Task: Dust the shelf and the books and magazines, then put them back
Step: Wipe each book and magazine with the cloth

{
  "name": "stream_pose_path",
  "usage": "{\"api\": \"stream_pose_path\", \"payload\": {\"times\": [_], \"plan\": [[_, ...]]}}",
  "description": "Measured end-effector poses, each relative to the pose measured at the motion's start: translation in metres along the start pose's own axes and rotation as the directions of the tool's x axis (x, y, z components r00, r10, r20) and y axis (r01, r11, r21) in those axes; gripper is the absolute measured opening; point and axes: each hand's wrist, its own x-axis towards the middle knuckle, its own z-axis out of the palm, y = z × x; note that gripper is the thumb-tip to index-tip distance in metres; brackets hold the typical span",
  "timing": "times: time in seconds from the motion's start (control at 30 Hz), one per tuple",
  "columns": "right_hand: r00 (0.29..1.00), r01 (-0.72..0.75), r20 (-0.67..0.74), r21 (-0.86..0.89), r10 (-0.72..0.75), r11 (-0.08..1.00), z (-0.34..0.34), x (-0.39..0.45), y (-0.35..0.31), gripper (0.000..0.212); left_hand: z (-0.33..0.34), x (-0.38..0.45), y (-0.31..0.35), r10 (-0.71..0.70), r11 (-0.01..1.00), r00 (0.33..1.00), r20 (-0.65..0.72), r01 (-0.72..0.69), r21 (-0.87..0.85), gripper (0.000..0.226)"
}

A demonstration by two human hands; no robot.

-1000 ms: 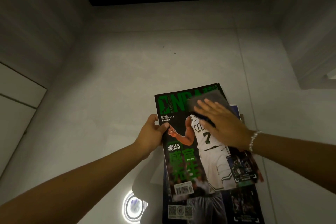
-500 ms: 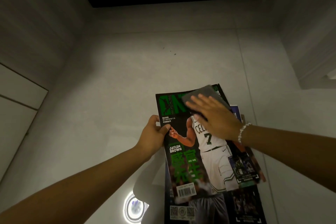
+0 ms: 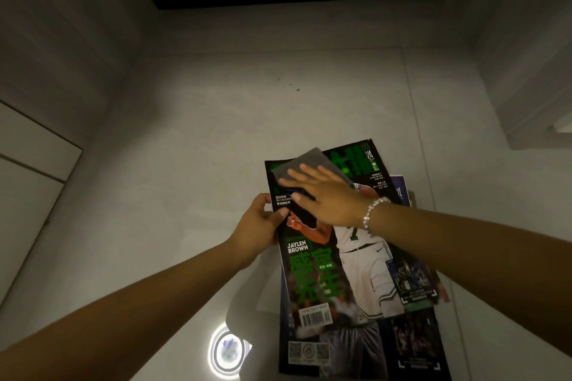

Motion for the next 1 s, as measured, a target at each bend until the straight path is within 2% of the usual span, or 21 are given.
{"api": "stream_pose_path", "payload": {"times": [0.07, 0.13, 0.23, 0.3, 0.4, 0.47, 0.53, 0.57, 0.63, 0.73, 0.8, 0.9, 1.0], "plan": [[0.998, -0.056, -0.036, -0.044, 0.054, 0.997, -0.009, -0.003, 0.021, 0.046, -0.003, -0.002, 0.001, -0.018, 1.0, 0.999, 0.039, 0.018, -0.006, 0.011], [0.977, -0.192, -0.106, -0.084, 0.182, 0.978, -0.015, -0.005, 0.04, 0.048, -0.005, -0.003, 0.004, -0.039, 0.999, 0.998, 0.059, 0.038, 0.018, 0.015], [0.941, -0.313, -0.167, -0.103, 0.293, 0.944, -0.012, -0.006, 0.04, 0.05, -0.006, -0.004, 0.007, -0.066, 0.998, 0.995, 0.07, 0.066, 0.007, 0.019], [0.959, -0.242, -0.175, -0.103, 0.222, 0.965, -0.002, -0.014, 0.025, 0.051, -0.006, -0.004, 0.008, -0.105, 0.993, 0.991, 0.083, 0.109, -0.048, 0.018], [0.991, 0.045, -0.123, -0.115, -0.059, 0.992, 0.024, -0.046, -0.001, 0.052, -0.007, -0.006, 0.013, -0.142, 0.979, 0.978, 0.152, 0.161, -0.128, 0.031], [0.976, 0.205, -0.036, -0.166, -0.214, 0.964, 0.043, -0.067, -0.008, 0.051, -0.009, -0.009, 0.014, -0.144, 0.968, 0.967, 0.21, 0.182, -0.173, 0.039], [0.952, 0.299, 0.015, -0.251, -0.305, 0.921, 0.049, -0.08, -0.001, 0.049, -0.009, -0.011, 0.013, -0.129, 0.967, 0.969, 0.212, 0.17, -0.191, 0.038], [0.948, 0.314, 0.039, -0.257, -0.315, 0.914, 0.045, -0.081, 0.006, 0.049, -0.008, -0.011, 0.012, -0.119, 0.97, 0.973, 0.198, 0.156, -0.185, 0.035], [0.968, 0.25, 0.031, -0.232, -0.249, 0.94, 0.033, -0.076, 0.024, 0.051, -0.007, -0.011, 0.009, -0.107, 0.975, 0.98, 0.168, 0.136, -0.174, 0.029], [0.99, 0.019, -0.133, -0.226, -0.05, 0.974, 0.019, -0.065, 0.044, 0.059, -0.006, -0.011, 0.009, -0.101, 0.981, 0.986, 0.135, 0.121, -0.15, 0.026], [0.988, -0.039, -0.155, -0.22, 0.005, 0.975, 0.019, -0.065, 0.041, 0.064, -0.006, -0.01, 0.009, -0.101, 0.982, 0.988, 0.118, 0.118, -0.145, 0.025], [0.989, 0.099, -0.082, -0.218, -0.12, 0.971, 0.038, -0.078, 0.015, 0.055, -0.004, -0.009, 0.009, -0.102, 0.983, 0.991, 0.091, 0.114, -0.144, 0.02], [0.941, 0.313, -0.007, -0.361, -0.338, 0.878, 0.056, -0.099, 0.009, 0.048, -0.002, -0.009, 0.007, -0.09, 0.989, 0.995, 0.041, 0.094, -0.111, 0.016]]}}
